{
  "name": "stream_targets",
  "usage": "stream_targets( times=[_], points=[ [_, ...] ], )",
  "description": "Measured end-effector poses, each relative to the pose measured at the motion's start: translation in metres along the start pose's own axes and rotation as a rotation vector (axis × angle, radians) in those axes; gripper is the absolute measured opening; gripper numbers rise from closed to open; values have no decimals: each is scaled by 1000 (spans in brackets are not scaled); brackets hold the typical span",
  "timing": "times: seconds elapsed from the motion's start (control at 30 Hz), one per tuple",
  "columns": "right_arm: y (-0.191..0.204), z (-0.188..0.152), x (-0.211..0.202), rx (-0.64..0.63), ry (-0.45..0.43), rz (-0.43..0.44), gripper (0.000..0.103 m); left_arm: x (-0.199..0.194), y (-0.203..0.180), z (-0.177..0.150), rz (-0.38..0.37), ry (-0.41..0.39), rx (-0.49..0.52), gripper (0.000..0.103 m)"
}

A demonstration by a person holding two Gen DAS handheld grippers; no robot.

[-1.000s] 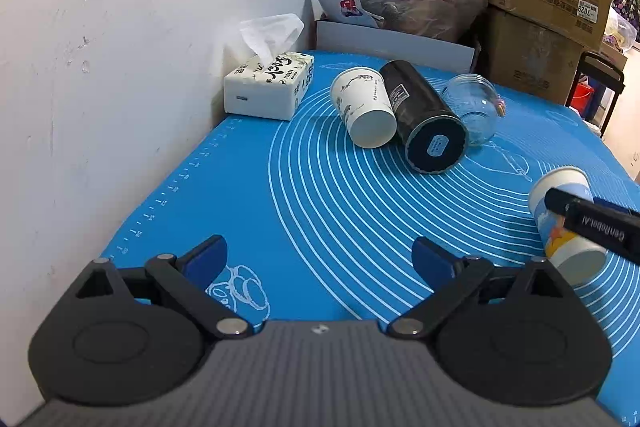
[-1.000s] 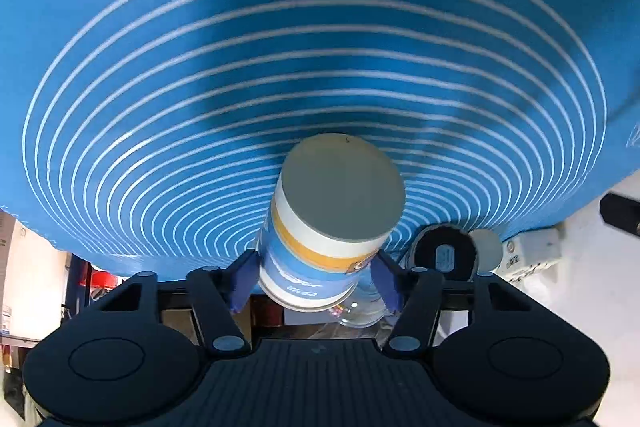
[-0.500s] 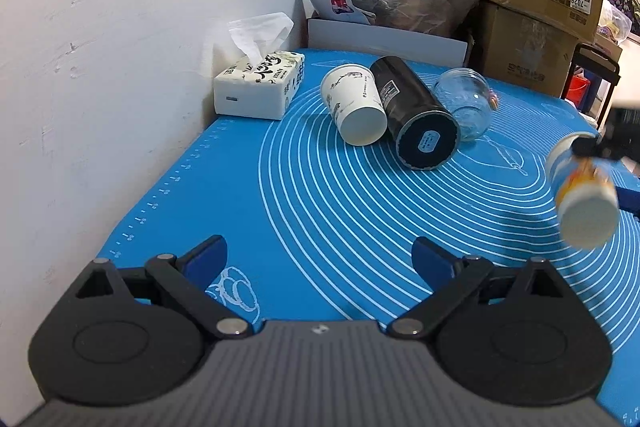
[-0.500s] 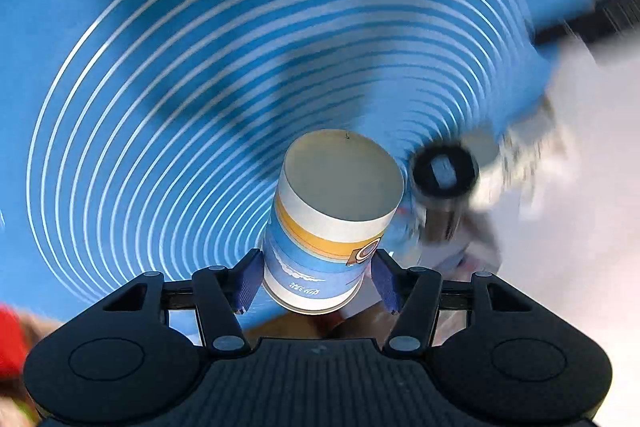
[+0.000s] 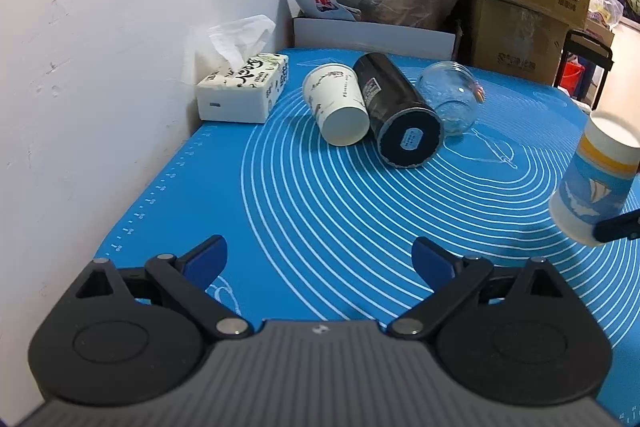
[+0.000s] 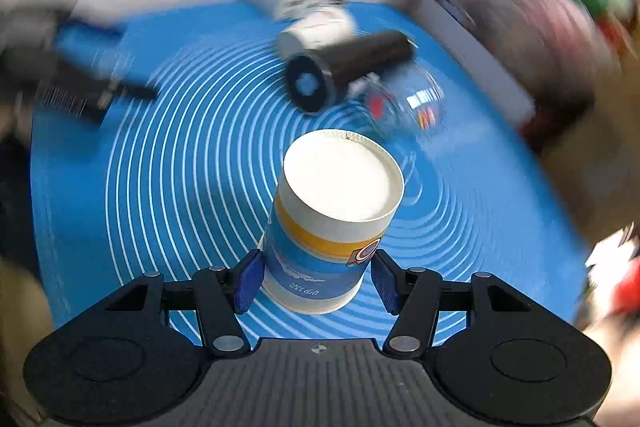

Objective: Flip cup upside down
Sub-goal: 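Lower the inverted cup onto the mat and open the right tool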

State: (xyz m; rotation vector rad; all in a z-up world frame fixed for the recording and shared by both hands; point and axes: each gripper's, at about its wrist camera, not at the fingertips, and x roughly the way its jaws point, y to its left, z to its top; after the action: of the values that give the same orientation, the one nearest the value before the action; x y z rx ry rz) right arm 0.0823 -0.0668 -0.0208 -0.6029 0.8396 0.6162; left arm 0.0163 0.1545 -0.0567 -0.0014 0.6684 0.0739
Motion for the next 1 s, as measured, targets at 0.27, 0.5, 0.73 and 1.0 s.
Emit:
stream_targets(
  times=[0.27,0.5,0.73,1.0],
  points=[
    [-18,-46,27,307,-80,63,55,2,-16,2,2,-1,42,98],
    [-19,-47,28,333,-113,47,58,2,-26,2,0,1,58,98],
    [-14,-53,17,360,-165,26,80,-4,-38,3,-11,2,81,98],
    [-7,-74,-20,510,-260,18,103,-27,-55,4,-43,-26,93,98]
  ],
)
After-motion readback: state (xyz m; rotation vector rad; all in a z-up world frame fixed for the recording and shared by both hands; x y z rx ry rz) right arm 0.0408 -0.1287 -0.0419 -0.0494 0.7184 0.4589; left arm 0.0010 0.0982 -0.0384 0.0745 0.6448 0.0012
